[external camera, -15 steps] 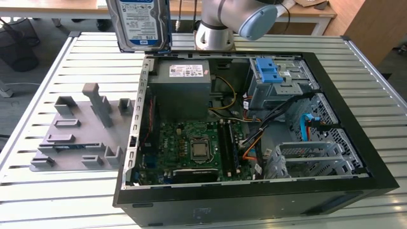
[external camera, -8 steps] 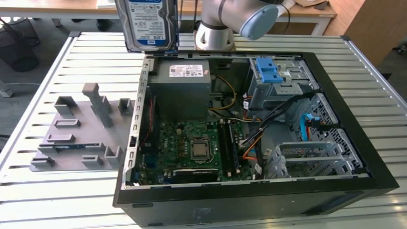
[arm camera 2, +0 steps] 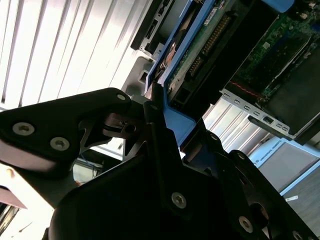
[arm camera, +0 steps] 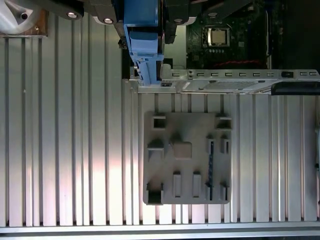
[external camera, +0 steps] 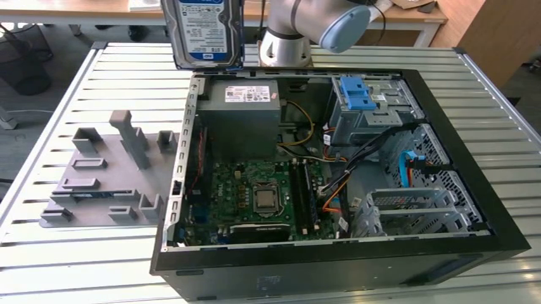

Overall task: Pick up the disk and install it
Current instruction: 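Pick up the disk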

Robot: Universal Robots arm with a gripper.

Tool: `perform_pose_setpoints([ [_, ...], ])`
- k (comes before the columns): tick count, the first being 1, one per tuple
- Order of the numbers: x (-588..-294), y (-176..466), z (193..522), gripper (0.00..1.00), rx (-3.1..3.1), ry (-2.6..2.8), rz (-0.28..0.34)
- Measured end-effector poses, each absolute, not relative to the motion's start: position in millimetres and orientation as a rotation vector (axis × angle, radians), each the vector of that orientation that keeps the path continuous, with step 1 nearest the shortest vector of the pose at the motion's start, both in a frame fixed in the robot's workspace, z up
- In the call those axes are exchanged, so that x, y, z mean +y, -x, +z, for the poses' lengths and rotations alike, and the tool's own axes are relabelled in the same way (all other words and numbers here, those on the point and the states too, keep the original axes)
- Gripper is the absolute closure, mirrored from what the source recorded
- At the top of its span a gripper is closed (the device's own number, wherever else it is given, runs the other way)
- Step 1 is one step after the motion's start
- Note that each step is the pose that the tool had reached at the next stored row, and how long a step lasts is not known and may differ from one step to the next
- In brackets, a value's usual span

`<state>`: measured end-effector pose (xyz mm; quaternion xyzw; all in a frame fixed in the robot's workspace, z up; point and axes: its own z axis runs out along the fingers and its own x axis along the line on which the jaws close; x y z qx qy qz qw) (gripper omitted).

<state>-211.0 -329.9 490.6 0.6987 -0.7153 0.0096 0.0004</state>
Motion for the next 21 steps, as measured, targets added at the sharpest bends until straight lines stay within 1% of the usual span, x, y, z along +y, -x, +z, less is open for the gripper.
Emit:
perform_pose_setpoints([
  [21, -329.9, 174.7, 490.6, 0.64, -2.247, -2.195, 0.03],
])
